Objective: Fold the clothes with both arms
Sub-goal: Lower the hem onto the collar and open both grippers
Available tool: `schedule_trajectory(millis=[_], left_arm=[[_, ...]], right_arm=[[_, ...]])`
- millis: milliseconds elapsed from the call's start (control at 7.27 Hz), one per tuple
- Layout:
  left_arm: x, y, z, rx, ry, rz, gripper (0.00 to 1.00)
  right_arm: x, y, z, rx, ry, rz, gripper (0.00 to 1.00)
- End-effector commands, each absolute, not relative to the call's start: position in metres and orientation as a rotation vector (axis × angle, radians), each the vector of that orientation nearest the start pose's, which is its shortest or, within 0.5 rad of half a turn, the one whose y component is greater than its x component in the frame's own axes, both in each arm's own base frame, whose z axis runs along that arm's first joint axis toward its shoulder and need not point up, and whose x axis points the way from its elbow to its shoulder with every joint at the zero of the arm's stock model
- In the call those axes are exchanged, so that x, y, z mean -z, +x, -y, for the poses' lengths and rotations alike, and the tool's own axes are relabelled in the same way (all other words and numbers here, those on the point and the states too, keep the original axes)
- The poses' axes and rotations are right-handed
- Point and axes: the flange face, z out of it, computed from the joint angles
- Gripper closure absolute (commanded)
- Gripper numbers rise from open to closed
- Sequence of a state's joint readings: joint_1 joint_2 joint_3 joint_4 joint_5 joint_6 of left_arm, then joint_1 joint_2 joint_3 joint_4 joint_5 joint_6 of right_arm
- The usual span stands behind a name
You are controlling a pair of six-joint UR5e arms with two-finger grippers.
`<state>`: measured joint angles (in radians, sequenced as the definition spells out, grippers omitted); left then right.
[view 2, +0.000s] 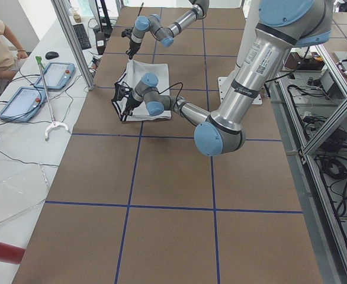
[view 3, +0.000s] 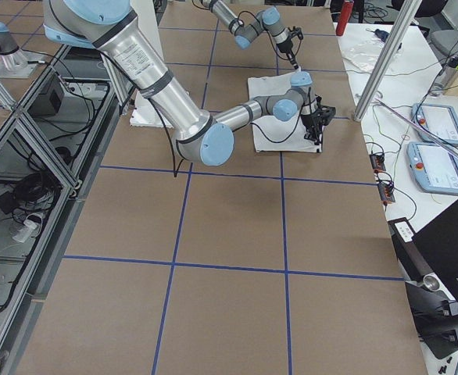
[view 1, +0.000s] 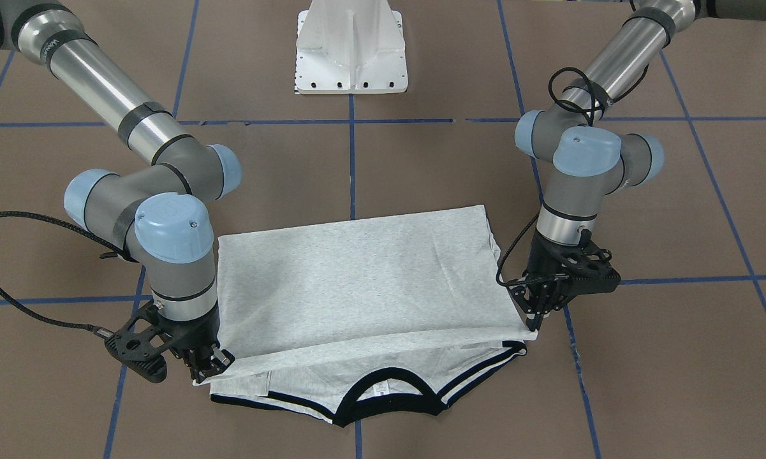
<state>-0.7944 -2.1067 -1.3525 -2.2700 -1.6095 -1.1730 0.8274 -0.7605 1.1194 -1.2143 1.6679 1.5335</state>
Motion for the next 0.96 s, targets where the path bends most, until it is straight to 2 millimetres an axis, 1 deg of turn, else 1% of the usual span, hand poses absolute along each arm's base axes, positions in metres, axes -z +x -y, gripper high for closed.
schedule_trajectory(millis=[0,138,275,412,550,688,825], left_arm=[[-0.373,0.417,0.611,0.343,0.549,-0.867,0.70],[-0.374,0.408,0.617,0.355,0.557,-0.868,0.68],[-0.372,0.400,0.622,0.333,0.592,-0.883,0.68],[-0.371,0.391,0.627,0.335,0.596,-0.886,0.68],[-0.368,0.390,0.627,0.319,0.571,-0.910,0.68],[-0.367,0.385,0.628,0.301,0.537,-0.939,0.68],[-0.359,0.370,0.633,0.293,0.518,-0.974,0.68]], right_arm=[[-0.324,-0.461,0.685,-0.719,0.222,0.708,0.60],[-0.317,-0.451,0.690,-0.731,0.229,0.719,0.58],[-0.298,-0.444,0.691,-0.727,0.232,0.753,0.51],[-0.280,-0.434,0.687,-0.714,0.205,0.804,0.46],[-0.290,-0.430,0.673,-0.691,0.140,0.840,0.37],[-0.310,-0.416,0.656,-0.693,0.132,0.841,0.34],[-0.317,-0.400,0.630,-0.690,0.111,0.874,0.32]])
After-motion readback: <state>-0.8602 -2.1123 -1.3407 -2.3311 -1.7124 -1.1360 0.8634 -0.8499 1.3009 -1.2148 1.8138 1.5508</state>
